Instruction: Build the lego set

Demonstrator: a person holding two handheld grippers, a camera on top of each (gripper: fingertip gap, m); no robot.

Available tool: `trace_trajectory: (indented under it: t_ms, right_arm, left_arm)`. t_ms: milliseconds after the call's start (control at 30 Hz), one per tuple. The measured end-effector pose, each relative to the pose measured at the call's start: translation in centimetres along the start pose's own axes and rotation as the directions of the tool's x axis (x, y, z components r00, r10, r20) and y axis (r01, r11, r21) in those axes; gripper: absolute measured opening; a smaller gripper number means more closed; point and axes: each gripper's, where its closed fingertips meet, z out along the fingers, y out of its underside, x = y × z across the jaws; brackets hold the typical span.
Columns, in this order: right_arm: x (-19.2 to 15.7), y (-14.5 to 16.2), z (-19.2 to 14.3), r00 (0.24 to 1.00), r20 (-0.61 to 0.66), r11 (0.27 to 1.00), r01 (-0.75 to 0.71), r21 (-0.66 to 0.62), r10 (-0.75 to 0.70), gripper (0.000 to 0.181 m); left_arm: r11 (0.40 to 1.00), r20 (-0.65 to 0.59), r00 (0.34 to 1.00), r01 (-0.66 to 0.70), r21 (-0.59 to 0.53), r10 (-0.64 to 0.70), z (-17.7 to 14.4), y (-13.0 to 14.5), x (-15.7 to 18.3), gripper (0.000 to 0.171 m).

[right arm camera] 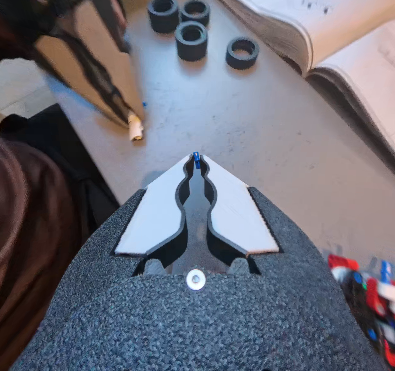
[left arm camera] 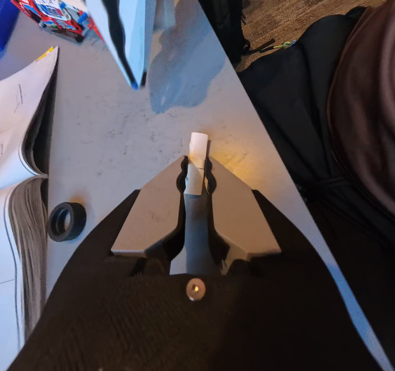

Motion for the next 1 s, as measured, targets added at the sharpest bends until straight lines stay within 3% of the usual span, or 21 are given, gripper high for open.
trace_trajectory:
  t_ms: [133,267,533,700,800,933,1000]
  right_arm:
    - [1.0,0.9,3.3,0.997,0.027,0.995,-0.070,-0.066,0.072,0.005]
    - [1.0,1.5,2.8,0.996,0.013,0.993,-0.084,-0.086,0.086,0.016]
    - [0.4,2.1,2.0,0.994,0.010,0.990,-0.110,-0.093,0.111,0.020]
    - [1.1,2.1,0.8,0.995,0.039,0.988,0.092,-0.124,-0.088,0.020]
    - [0.9,2.4,0.8,0.957,0.142,0.948,0.274,-0.160,-0.253,0.020]
    - [0.2,2.9,1.3,0.914,0.282,0.918,0.349,-0.186,-0.290,0.018]
    - [-0.3,3.1,1.2,0.901,0.332,0.917,0.352,-0.188,-0.278,0.005]
  left_arm:
    - [0.998,0.058,0.997,-0.060,0.004,0.060,0.2,0.2,-0.9,0.013]
    - [0.996,0.090,0.992,-0.088,0.000,0.087,0.1,0.2,-1.0,0.013]
    - [0.997,0.083,0.994,-0.077,0.000,0.077,0.1,0.2,-1.1,0.013]
    - [0.993,0.088,0.990,-0.116,0.010,0.114,0.1,0.1,-0.9,0.014]
    - [0.992,-0.018,0.993,-0.113,0.046,0.114,0.1,-0.3,0.1,0.013]
    - [0.980,-0.125,0.975,-0.173,0.100,0.185,0.6,-1.3,1.3,0.013]
    - [0.977,-0.138,0.970,-0.185,0.110,0.199,0.9,-1.5,1.2,0.013]
